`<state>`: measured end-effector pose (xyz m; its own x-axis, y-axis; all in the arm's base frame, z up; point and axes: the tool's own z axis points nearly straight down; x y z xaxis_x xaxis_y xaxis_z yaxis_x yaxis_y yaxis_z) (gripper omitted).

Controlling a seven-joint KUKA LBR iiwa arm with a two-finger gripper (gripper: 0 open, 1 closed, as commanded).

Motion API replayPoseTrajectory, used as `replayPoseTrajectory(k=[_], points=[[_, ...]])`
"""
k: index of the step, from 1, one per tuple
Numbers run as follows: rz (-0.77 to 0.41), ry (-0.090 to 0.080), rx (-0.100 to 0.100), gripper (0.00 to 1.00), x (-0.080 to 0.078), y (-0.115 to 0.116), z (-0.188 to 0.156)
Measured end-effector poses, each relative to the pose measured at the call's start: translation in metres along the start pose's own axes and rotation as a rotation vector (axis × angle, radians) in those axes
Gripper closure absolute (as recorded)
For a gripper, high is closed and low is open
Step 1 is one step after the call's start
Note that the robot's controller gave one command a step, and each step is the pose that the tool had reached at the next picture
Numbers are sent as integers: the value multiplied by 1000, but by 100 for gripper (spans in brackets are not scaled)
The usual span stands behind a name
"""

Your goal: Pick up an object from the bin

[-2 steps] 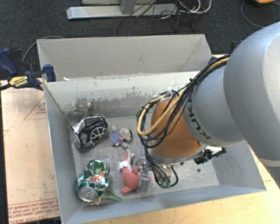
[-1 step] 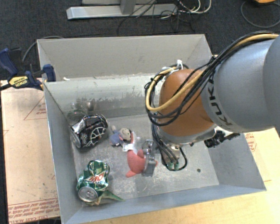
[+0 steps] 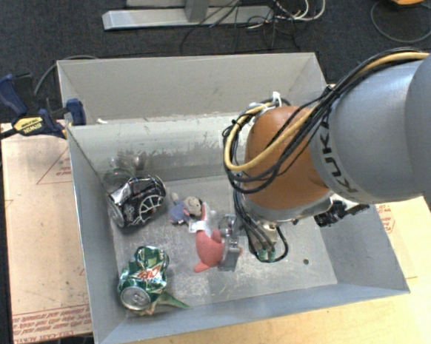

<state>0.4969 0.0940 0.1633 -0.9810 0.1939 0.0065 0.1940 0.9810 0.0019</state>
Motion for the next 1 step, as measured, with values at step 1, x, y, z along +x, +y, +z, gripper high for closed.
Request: replayPoseTrajectory(k=[1], points=[[-33,-3,-1,100,-32,-14,-153]])
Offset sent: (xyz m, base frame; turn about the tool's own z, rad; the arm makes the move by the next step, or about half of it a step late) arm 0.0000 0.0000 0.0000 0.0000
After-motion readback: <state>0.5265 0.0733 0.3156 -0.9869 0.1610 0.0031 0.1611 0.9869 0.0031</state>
